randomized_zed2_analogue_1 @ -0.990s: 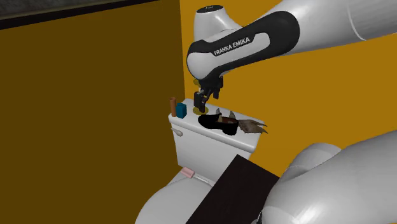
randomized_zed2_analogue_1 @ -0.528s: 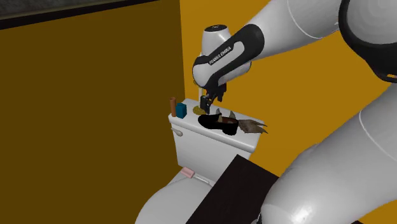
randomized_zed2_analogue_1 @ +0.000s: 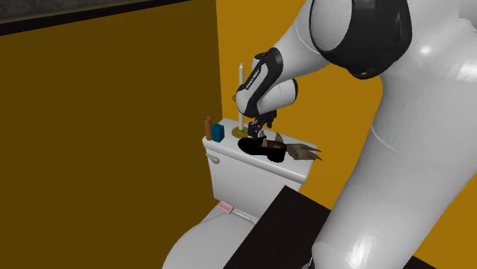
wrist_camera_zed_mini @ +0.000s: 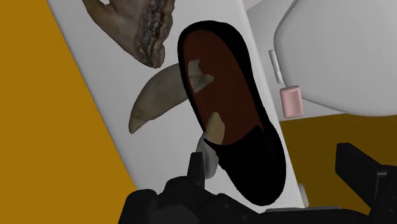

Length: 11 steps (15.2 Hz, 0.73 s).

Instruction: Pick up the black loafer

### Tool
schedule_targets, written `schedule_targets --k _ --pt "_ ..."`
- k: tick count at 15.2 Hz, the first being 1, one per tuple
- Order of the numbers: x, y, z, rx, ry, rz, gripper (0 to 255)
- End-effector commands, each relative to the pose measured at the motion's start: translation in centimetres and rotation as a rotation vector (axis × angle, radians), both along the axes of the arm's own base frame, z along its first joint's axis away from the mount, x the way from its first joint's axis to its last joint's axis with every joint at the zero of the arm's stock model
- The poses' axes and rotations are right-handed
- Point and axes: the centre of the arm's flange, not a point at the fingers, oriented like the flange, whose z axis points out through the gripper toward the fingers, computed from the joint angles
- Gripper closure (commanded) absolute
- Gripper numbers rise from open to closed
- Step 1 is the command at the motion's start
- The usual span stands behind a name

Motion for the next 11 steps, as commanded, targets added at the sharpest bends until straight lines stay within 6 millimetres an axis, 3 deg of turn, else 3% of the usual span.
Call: schedule_targets --k 1,9,11 --pt "0.3 -2.1 -1.6 -0.003 -0.002 -0.012 0" --pt "0.4 -2.4 -5.9 -0.003 -0.003 -0.014 0" --pt "0.4 -2.4 -5.9 -0.003 -0.003 -0.014 0"
